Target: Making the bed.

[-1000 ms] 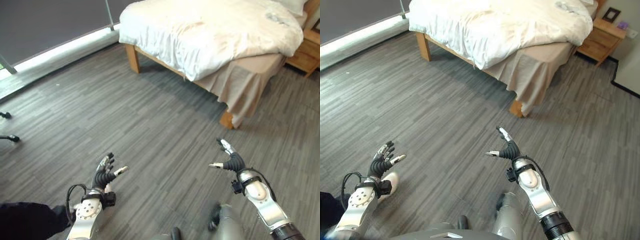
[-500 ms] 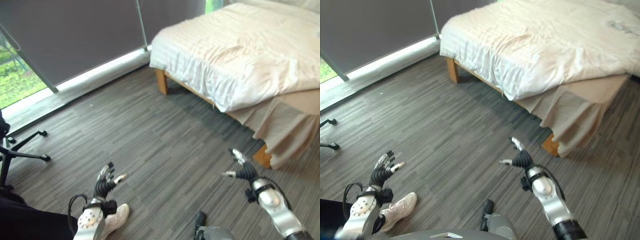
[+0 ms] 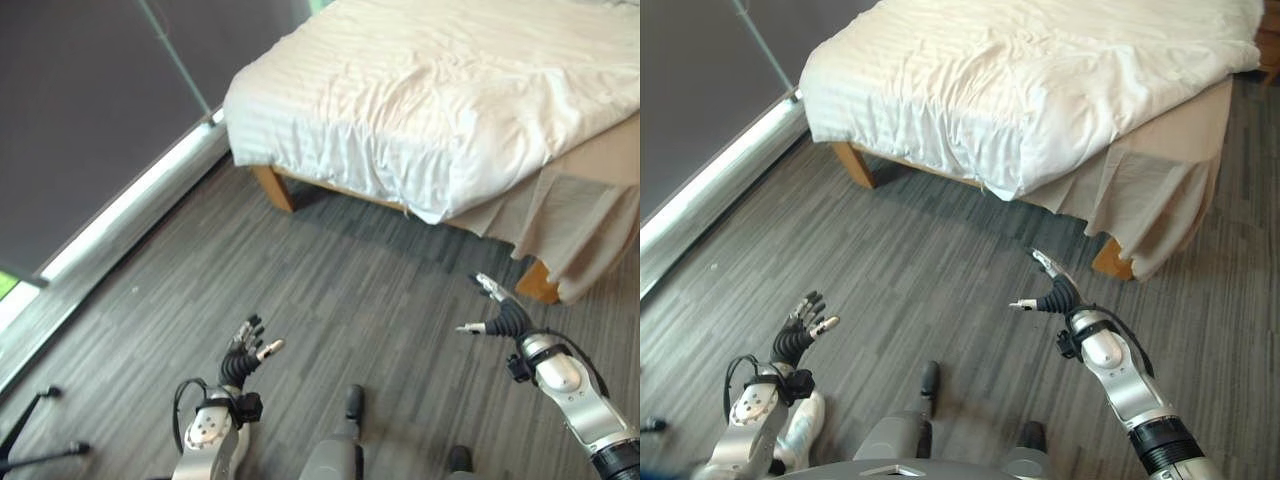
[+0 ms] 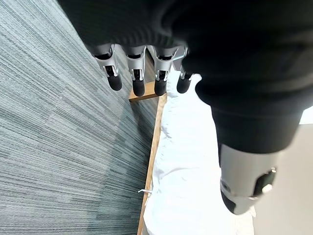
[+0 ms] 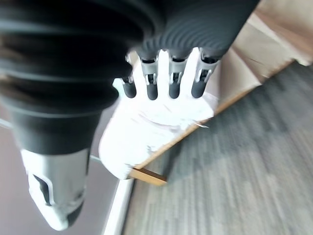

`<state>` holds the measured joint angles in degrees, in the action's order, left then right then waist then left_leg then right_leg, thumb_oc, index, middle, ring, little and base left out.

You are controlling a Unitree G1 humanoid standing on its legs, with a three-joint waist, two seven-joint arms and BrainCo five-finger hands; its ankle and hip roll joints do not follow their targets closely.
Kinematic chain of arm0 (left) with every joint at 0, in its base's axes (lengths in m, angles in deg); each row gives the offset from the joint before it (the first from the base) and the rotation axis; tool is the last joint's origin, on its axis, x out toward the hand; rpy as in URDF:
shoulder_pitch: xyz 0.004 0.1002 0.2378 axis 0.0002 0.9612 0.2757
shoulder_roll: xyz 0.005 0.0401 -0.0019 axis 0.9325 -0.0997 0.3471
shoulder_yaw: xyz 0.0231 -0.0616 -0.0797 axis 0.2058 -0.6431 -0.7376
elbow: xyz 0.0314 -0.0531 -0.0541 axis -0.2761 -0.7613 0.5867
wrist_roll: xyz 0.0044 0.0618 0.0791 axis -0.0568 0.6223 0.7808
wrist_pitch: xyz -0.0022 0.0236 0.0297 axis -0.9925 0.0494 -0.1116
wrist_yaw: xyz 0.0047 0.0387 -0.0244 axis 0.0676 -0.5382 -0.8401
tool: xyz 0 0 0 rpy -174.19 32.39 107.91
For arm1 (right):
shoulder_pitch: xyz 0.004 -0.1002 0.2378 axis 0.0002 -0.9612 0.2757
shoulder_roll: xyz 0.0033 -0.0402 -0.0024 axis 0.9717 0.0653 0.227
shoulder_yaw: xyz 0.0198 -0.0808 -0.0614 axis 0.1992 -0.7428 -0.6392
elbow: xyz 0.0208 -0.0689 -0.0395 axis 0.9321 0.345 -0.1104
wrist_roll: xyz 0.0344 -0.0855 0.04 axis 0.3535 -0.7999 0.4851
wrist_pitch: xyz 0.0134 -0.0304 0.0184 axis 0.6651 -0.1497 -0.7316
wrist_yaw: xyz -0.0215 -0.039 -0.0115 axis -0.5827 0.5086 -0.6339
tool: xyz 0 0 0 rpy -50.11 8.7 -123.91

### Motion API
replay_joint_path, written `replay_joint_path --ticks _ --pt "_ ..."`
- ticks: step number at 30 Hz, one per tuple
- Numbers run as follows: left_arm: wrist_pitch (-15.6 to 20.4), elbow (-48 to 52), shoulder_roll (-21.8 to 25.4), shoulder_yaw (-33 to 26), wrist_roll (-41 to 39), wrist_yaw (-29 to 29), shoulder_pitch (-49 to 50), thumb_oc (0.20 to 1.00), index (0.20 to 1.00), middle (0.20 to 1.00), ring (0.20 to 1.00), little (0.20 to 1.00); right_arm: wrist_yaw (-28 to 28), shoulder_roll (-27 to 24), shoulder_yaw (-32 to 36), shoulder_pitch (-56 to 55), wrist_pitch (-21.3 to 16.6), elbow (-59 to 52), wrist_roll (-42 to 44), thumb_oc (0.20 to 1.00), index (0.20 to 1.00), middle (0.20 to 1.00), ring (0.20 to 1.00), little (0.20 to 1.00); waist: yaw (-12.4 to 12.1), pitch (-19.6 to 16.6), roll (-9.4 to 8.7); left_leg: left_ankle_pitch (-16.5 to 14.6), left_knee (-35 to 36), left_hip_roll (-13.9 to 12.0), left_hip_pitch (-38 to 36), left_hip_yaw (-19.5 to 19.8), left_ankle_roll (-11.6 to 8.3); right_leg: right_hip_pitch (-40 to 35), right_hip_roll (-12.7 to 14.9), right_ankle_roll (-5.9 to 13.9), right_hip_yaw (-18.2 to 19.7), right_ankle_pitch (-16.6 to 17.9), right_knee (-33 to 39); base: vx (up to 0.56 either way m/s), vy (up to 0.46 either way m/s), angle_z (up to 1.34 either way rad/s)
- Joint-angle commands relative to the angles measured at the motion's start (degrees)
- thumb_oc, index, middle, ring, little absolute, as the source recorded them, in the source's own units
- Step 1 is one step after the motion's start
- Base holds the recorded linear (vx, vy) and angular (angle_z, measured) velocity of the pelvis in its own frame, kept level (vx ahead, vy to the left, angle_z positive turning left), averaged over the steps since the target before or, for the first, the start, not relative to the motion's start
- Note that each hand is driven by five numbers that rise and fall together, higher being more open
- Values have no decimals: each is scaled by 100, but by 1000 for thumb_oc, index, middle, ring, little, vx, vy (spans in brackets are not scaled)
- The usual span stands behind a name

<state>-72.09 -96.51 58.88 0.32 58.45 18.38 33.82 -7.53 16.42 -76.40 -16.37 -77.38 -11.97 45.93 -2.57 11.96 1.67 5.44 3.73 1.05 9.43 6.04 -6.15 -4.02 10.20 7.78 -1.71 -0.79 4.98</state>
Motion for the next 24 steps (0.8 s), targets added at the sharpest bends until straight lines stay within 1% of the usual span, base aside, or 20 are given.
replay_joint_path --ticks 1,4,8,9,11,13,15,16,18,19,20,21,22,23,24 --pt "297 394 157 13 -21 -82 132 1000 1000 1000 1000 1000 -40 47 55 216 -327 -384 -3 1000 1000 1000 1000 1000 -111 -190 62 414 127 -382 181 50 -79 81 -710 -214 36 6 2 213 200 -83" --pt "286 481 347 87 10 -131 76 1000 1000 1000 1000 1000 -70 209 37 104 -290 -482 -103 1000 1000 1000 1000 1000 -77 -284 -38 291 127 -438 -35 -356 -16 83 -547 -108 262 65 -1 168 170 -95" --pt "311 608 545 209 153 -7 -72 1000 1000 1000 1000 1000 -67 376 -48 129 -235 -557 -12 1000 1000 1000 1000 1000 21 -339 -121 75 127 -493 -247 -837 100 221 -343 45 394 190 -22 72 136 -55" --pt "318 610 541 246 169 51 -109 1000 1000 1000 1000 1000 -47 414 -70 168 -224 -537 16 1000 1000 1000 1000 1000 43 -319 -134 70 127 -489 -277 -899 126 259 -307 92 397 250 -39 14 141 -64" --pt "303 704 523 266 241 86 -121 1000 1000 1000 1000 1000 -70 486 -75 166 -198 -567 71 1000 1000 1000 1000 1000 79 -312 -174 -34 127 -471 -346 -1033 213 358 -275 168 499 329 -71 4 129 -69" --pt "309 788 536 264 344 84 -54 1000 1000 1000 1000 1000 -107 523 -48 86 -199 -636 56 1000 1000 1000 1000 1000 78 -314 -213 -132 127 -462 -420 -1186 297 421 -212 230 489 370 -126 33 123 -41" --pt "302 826 534 249 363 77 -15 1000 1000 1000 1000 1000 -100 540 -49 72 -194 -653 6 1000 1000 1000 1000 1000 81 -308 -225 -155 127 -459 -457 -1230 329 465 -191 252 464 400 -191 17 76 -42" --pt "301 815 524 249 390 84 18 1000 1000 1000 1000 1000 -82 551 -44 57 -188 -639 -48 1000 1000 1000 1000 1000 91 -306 -229 -173 127 -453 -486 -1274 347 519 -171 295 450 462 -245 22 114 -75" --pt "276 713 485 262 406 104 60 1000 1000 1000 1000 1000 30 564 34 5 -149 -588 -263 1000 1000 1000 1000 1000 83 -322 -238 -258 127 -406 -571 -1360 400 504 -97 347 368 483 -267 70 195 -62" --pt "261 696 470 274 449 117 76 1000 1000 1000 1000 1000 108 549 161 -45 -107 -568 -366 1000 1000 1000 1000 1000 80 -357 -231 -315 127 -329 -610 -1337 442 460 6 391 250 460 -312 91 205 -26" --pt "248 702 520 269 614 180 56 1000 1000 1000 1000 1000 179 545 290 -66 -86 -552 -356 1000 1000 1000 1000 1000 82 -361 -235 -341 127 -267 -617 -1290 470 472 53 411 215 478 -434 105 250 -15" --pt "204 781 608 271 863 293 -3 1000 1000 1000 1000 1000 279 561 509 -129 -35 -515 -271 1000 1000 1000 1000 1000 109 -376 -239 -375 127 -150 -657 -1159 530 547 87 418 229 537 -810 58 155 23" --pt "199 785 608 276 867 297 -4 1000 1000 1000 1000 1000 278 562 514 -132 -34 -518 -270 1000 1000 1000 1000 1000 112 -377 -241 -373 127 -145 -652 -1152 533 558 92 420 225 522 -834 90 203 41" --pt "160 852 642 216 969 400 -40 1000 1000 1000 1000 1000 373 619 687 -172 37 -390 -97 1000 1000 1000 1000 1000 113 -361 -250 -401 127 -39 -751 -1073 597 740 118 410 192 781 -1453 50 157 67" --pt "117 880 682 163 980 478 -105 1000 1000 1000 1000 1000 451 624 706 -95 103 -227 -44 1000 1000 1000 1000 1000 120 -291 -241 -396 127 -10 -787 -1017 629 949 133 371 125 970 -1921 50 156 67"
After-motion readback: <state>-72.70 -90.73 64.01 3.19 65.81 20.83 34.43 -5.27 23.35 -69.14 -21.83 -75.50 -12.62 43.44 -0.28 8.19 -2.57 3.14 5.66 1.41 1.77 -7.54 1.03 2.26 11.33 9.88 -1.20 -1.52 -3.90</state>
